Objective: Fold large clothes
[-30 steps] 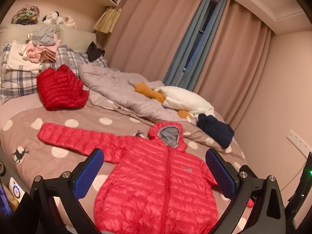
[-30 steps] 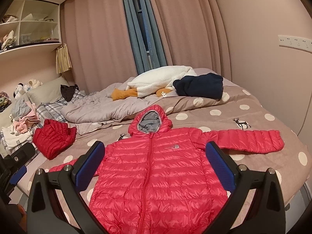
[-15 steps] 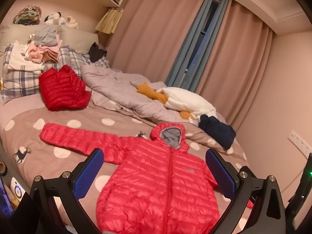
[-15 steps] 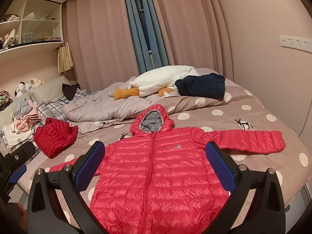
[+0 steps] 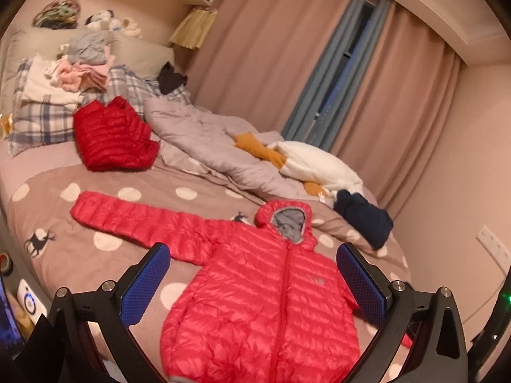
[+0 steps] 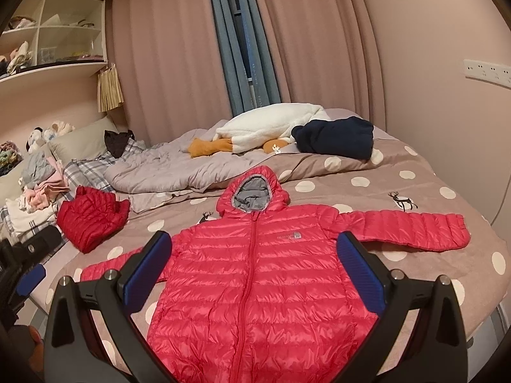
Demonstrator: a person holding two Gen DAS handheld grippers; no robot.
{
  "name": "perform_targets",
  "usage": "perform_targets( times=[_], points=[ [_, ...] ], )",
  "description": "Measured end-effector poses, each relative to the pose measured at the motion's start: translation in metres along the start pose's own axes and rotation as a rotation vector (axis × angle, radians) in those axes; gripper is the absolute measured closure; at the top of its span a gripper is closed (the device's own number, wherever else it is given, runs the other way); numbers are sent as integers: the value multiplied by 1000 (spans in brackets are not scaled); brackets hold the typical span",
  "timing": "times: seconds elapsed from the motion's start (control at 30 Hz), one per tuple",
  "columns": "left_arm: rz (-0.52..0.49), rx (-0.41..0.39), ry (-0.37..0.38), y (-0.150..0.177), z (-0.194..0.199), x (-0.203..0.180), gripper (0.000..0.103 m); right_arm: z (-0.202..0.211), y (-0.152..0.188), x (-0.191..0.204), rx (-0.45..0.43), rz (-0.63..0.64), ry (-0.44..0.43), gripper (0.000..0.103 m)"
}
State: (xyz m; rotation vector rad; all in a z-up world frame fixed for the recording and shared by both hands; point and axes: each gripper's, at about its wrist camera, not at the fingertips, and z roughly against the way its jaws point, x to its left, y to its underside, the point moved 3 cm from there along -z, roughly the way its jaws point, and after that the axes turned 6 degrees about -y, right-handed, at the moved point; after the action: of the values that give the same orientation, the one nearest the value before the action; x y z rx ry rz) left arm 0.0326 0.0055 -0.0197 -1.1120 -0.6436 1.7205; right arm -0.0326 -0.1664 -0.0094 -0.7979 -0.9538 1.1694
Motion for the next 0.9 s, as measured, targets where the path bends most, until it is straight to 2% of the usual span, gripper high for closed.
perform_targets(
  times=[0.2,0.63,0.83,0.9],
  points=[
    [-3,-31,-29,-3,4,-1,0,5,0,2,-10,22,-3,0],
    [-14,-13,-26,0,-3,-2,0,7,-1,-12,-20,-30,27,0],
    [-18,-24,-56,-1,-8,1,0,3,-2,-19,-14,-47,48,0],
    [-12,-28,-98,-2,-17,4,0,0,-3,-23,-18,-48,52,0]
  ],
)
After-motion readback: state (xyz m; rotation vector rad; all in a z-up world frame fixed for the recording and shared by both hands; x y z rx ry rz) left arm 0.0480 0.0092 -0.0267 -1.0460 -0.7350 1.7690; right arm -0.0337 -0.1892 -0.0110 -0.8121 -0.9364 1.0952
